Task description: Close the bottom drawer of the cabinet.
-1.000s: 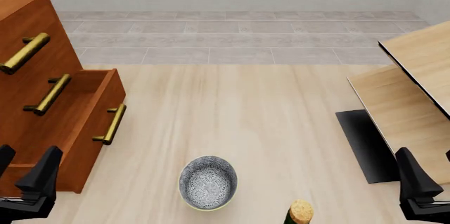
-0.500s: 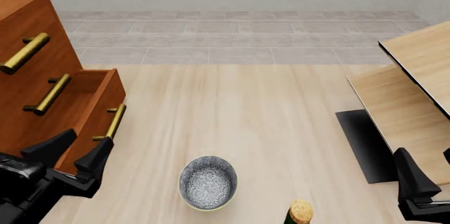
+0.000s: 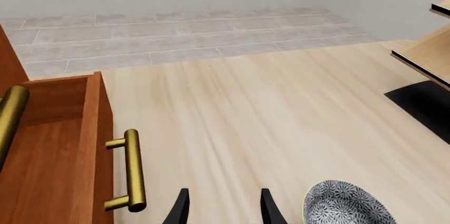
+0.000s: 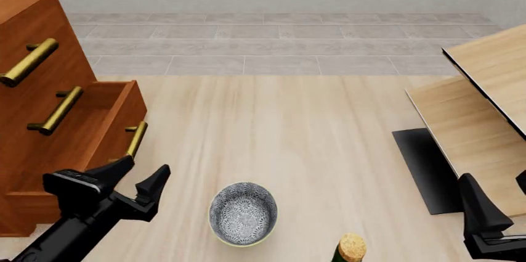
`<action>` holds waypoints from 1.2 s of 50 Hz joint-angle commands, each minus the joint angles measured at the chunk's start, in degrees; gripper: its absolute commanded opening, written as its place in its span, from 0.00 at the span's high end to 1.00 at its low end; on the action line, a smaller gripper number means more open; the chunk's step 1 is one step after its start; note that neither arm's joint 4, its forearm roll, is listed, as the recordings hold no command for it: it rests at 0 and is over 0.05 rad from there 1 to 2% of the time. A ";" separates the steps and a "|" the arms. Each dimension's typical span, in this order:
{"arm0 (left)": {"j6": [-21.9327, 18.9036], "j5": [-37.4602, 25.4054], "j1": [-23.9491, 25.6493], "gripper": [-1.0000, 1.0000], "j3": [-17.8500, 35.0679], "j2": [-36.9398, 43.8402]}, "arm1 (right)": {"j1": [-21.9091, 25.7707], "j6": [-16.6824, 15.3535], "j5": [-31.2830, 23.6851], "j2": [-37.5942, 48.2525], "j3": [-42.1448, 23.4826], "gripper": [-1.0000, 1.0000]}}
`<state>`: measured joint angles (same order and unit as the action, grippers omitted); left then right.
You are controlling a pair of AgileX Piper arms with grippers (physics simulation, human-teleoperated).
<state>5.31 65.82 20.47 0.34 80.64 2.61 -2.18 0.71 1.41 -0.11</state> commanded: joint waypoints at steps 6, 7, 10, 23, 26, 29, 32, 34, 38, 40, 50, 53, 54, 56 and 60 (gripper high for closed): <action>2.18 4.08 -1.77 0.00 3.73 10.55 | 0.31 -0.46 -0.20 -0.26 -0.01 0.00; 2.06 4.07 -2.24 0.00 4.65 11.60 | 0.35 -0.47 -0.15 -0.23 -0.01 0.00; 1.62 4.07 -2.71 0.00 5.82 12.96 | 0.43 -0.61 -0.13 -0.22 -0.02 0.00; 1.70 4.07 -4.76 0.00 9.12 18.36 | 0.59 -1.12 -0.18 -0.43 0.03 0.00; 1.55 4.07 -5.34 0.00 9.34 19.13 | 0.62 -1.22 -0.19 -0.47 0.03 0.00; 1.42 4.07 -6.30 0.00 9.70 19.95 | 0.57 -1.28 -0.47 -0.69 -0.06 0.00; 0.91 4.07 -7.31 0.00 10.02 20.78 | 0.58 -1.36 -0.33 -0.64 0.01 0.00; 0.23 4.07 -7.93 0.00 10.12 21.14 | 0.56 -1.37 -0.22 -0.55 0.03 0.00; -0.90 4.08 -9.30 0.00 10.05 20.99 | 0.57 -1.52 -0.42 -0.77 -0.02 0.00; -1.16 4.08 -10.01 0.00 10.46 21.61 | 0.57 -1.63 -0.35 -0.76 0.02 0.00; -3.16 4.08 -13.13 0.00 10.88 22.44 | 0.70 -1.87 -0.41 -0.86 0.00 0.00; -3.62 4.08 -13.82 0.00 10.92 22.51 | 0.71 -1.83 -0.30 -0.76 0.02 0.00; -3.75 4.08 -13.91 0.00 10.86 22.40 | 0.73 -1.83 -0.25 -0.70 0.03 0.00; -3.91 4.08 -14.15 0.00 10.89 22.44 | 0.78 -1.87 -0.24 -0.71 0.03 0.00; -4.19 4.08 -14.89 0.00 10.60 22.12 | 0.88 -1.95 -0.48 -0.91 -0.02 0.00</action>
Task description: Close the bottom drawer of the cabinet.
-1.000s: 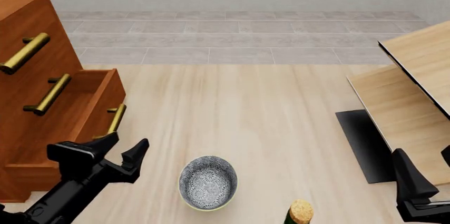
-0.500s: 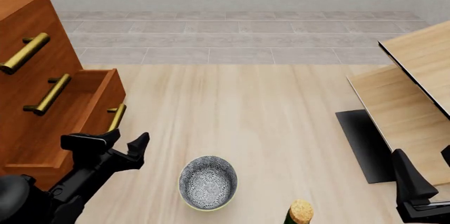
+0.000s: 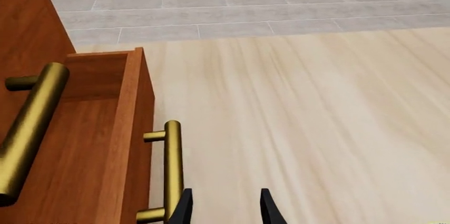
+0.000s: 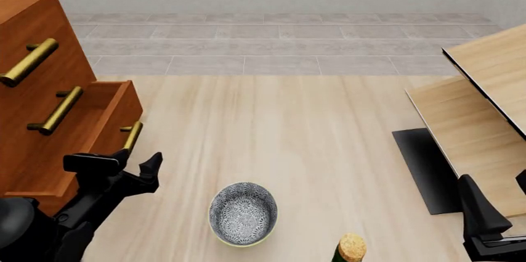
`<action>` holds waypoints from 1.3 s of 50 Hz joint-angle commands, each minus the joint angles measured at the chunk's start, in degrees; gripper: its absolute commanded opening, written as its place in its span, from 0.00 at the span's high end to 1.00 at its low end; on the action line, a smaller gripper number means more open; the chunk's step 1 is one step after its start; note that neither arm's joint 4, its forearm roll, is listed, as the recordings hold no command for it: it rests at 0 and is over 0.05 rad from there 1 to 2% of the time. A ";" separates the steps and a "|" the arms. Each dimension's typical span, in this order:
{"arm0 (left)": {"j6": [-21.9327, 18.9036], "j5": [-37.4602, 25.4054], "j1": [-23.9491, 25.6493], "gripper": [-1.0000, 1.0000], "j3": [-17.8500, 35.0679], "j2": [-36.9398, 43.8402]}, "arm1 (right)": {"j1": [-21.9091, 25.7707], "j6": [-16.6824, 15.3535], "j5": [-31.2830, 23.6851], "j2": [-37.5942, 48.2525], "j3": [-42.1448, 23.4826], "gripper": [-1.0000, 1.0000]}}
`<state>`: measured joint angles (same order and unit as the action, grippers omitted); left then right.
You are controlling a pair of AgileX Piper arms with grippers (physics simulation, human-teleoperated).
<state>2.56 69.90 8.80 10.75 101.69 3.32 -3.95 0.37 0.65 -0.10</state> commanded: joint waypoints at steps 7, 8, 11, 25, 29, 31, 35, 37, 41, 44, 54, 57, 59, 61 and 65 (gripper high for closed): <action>-1.73 0.00 -4.46 0.00 -0.01 0.73 | 0.23 -0.26 -0.19 -0.21 -0.03 0.00; -1.87 0.00 -4.54 0.00 -0.02 0.72 | 0.29 -0.26 -0.21 -0.23 -0.02 0.00; -2.13 0.00 -5.06 0.00 -0.13 0.65 | 0.25 -0.28 -0.10 -0.16 0.03 0.00; -1.89 0.00 -7.87 0.00 0.07 0.81 | 0.34 -0.41 -0.19 -0.31 0.02 0.00; -1.81 0.00 -8.71 0.00 0.64 1.47 | 0.37 -0.46 -0.11 -0.25 0.02 0.00; -1.88 0.00 -8.90 0.00 0.55 1.34 | 0.37 -0.46 -0.10 -0.25 0.02 0.00; -1.89 0.00 -9.55 0.00 0.73 1.53 | 0.36 -0.50 -0.12 -0.29 0.02 0.00; -1.99 0.00 -9.93 0.00 0.84 1.65 | 0.38 -0.57 -0.13 -0.32 0.00 0.00; -1.46 0.00 -10.41 0.00 0.86 1.79 | 0.36 -0.61 -0.03 -0.26 0.04 0.00; -1.48 0.00 -11.09 0.00 1.19 2.25 | 0.36 -0.76 -0.12 -0.38 0.01 0.00; -1.34 0.00 -12.63 0.00 1.46 2.93 | 0.30 -0.99 -0.07 -0.45 0.03 0.00; -1.69 0.00 -13.03 0.00 1.58 3.12 | 0.34 -1.11 -0.03 -0.47 0.04 0.00; -1.83 0.00 -13.42 0.00 1.60 3.13 | 0.35 -1.15 -0.03 -0.49 0.02 0.00; -1.97 0.00 -13.64 0.00 1.62 3.18 | 0.37 -1.19 -0.05 -0.49 0.01 0.00; -2.47 0.00 -14.07 0.00 1.98 3.94 | 0.35 -1.28 -0.06 -0.51 -0.01 0.00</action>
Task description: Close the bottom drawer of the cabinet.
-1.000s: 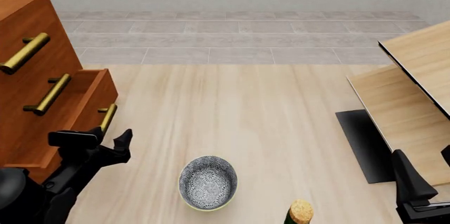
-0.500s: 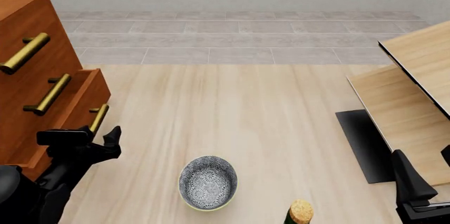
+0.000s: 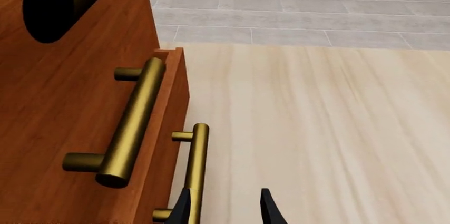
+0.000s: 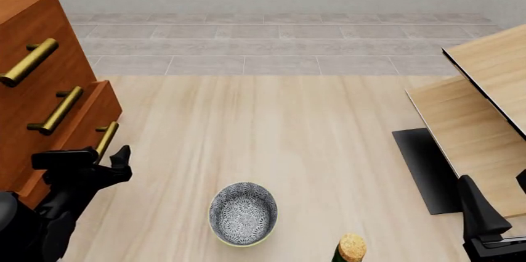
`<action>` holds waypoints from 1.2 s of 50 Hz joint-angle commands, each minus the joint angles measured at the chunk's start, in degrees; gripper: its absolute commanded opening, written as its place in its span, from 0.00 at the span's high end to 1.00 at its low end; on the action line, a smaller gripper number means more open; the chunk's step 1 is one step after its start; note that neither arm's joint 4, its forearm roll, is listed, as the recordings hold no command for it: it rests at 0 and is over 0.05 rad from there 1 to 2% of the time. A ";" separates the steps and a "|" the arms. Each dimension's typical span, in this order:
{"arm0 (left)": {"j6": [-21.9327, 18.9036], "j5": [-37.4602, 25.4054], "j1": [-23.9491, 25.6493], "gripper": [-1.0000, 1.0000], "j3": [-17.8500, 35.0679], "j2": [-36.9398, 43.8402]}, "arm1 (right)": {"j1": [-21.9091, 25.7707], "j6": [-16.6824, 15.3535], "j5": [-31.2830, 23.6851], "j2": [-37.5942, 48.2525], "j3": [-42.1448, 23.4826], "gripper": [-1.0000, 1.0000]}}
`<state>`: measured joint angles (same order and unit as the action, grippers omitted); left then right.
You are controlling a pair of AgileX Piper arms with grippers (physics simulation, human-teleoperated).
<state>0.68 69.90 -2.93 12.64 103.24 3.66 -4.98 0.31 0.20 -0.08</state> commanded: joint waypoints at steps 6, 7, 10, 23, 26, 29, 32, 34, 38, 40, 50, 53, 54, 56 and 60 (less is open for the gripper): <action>-1.11 0.00 -3.13 0.00 0.44 2.94 | 0.02 -0.33 0.07 -0.05 0.01 0.00; -1.23 0.00 -3.26 0.00 0.55 3.05 | 0.03 -0.34 0.08 -0.06 0.01 0.00; -1.47 0.00 -3.61 0.00 0.62 3.12 | 0.02 -0.38 0.07 -0.07 0.00 0.00; -2.47 0.00 -5.12 0.00 1.31 4.00 | 0.10 -0.51 0.08 -0.10 -0.03 0.00; -2.72 0.00 -5.34 0.00 1.30 3.99 | 0.10 -0.56 0.09 -0.11 -0.04 0.00; -3.08 0.00 -5.53 0.00 1.39 4.03 | 0.08 -0.57 0.11 -0.11 -0.01 0.00; -3.19 0.00 -5.61 0.00 1.23 3.80 | 0.08 -0.57 0.14 -0.09 0.01 0.00; -3.23 0.00 -5.87 0.00 1.28 3.82 | 0.10 -0.56 0.15 -0.09 0.02 0.00; -3.45 0.00 -6.20 0.00 1.61 4.22 | 0.12 -0.54 0.18 -0.07 0.04 0.00; -3.93 0.00 -6.49 0.00 1.91 4.56 | 0.17 -0.52 0.16 -0.06 0.03 0.00; -4.42 0.00 -7.34 0.00 1.86 4.55 | 0.24 -0.41 0.08 -0.06 0.02 0.00; -4.62 0.00 -7.68 0.00 2.12 4.89 | 0.23 -0.42 0.05 -0.08 0.01 0.00; -4.69 0.00 -7.77 0.00 2.11 4.90 | 0.21 -0.39 0.04 -0.08 0.00 0.00; -4.75 0.00 -7.99 0.00 2.01 4.81 | 0.21 -0.39 0.02 -0.09 -0.01 0.00; -4.90 0.00 -8.48 0.00 2.00 4.73 | 0.21 -0.36 0.00 -0.10 -0.02 0.00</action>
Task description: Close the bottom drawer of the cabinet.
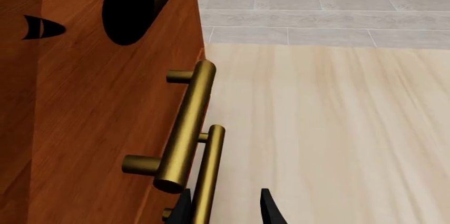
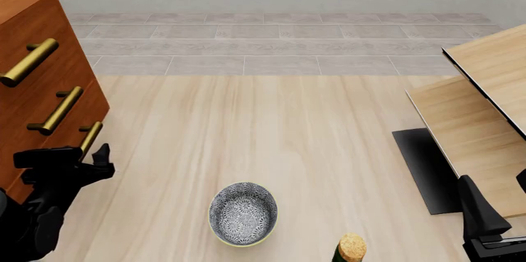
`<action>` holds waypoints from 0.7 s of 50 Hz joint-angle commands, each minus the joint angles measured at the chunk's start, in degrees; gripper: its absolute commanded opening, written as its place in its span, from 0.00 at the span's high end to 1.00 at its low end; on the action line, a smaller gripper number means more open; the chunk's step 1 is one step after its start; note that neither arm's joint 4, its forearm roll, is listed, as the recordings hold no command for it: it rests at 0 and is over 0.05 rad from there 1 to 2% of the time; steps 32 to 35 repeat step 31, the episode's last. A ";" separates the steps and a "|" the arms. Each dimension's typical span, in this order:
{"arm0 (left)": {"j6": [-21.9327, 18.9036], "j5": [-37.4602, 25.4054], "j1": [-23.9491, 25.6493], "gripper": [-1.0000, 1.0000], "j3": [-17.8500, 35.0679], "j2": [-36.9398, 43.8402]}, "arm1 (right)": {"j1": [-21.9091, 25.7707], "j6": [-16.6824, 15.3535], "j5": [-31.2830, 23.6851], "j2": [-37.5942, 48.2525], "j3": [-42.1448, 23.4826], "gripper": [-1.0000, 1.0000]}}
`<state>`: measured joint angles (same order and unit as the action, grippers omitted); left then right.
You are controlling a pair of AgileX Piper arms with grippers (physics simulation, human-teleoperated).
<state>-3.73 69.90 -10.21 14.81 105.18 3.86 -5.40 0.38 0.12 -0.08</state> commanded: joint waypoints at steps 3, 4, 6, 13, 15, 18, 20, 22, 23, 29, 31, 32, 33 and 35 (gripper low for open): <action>-0.62 0.00 -1.67 0.00 -0.15 2.77 | 0.01 -0.02 -0.01 -0.03 0.00 0.00; -0.66 0.00 -1.88 0.00 -0.26 2.63 | 0.01 -0.03 -0.01 -0.03 0.00 0.00; -1.00 0.00 -2.54 0.00 -0.18 2.68 | 0.00 0.01 -0.03 -0.03 -0.02 0.00; -1.20 0.00 -4.30 0.00 0.56 3.57 | 0.04 -0.07 -0.01 -0.03 -0.01 0.00; -1.34 0.00 -4.46 0.00 0.62 3.57 | 0.06 -0.09 -0.02 -0.04 -0.03 0.00; -1.51 0.00 -4.95 0.00 0.67 3.59 | 0.04 -0.10 0.00 -0.02 -0.01 0.00; -1.62 0.00 -5.20 0.00 0.64 3.58 | 0.05 -0.13 0.05 -0.01 0.01 0.00; -1.62 0.00 -5.30 0.00 0.74 3.75 | 0.04 -0.13 0.07 0.01 0.01 0.00; -1.62 0.00 -5.30 0.00 0.74 3.75 | 0.04 -0.13 0.07 0.01 0.01 0.00; -1.63 0.00 -5.41 0.00 0.59 3.68 | 0.06 -0.19 0.07 0.00 0.00 0.00; -1.66 0.00 -5.41 0.00 0.62 3.71 | 0.06 -0.21 0.07 -0.01 0.00 0.00; -1.66 0.00 -5.41 0.00 0.62 3.71 | 0.06 -0.21 0.07 -0.01 0.00 0.00; -1.66 0.00 -5.41 0.00 0.62 3.71 | 0.06 -0.21 0.07 -0.01 0.00 0.00; -1.66 0.00 -5.41 0.00 0.62 3.71 | 0.06 -0.21 0.07 -0.01 0.00 0.00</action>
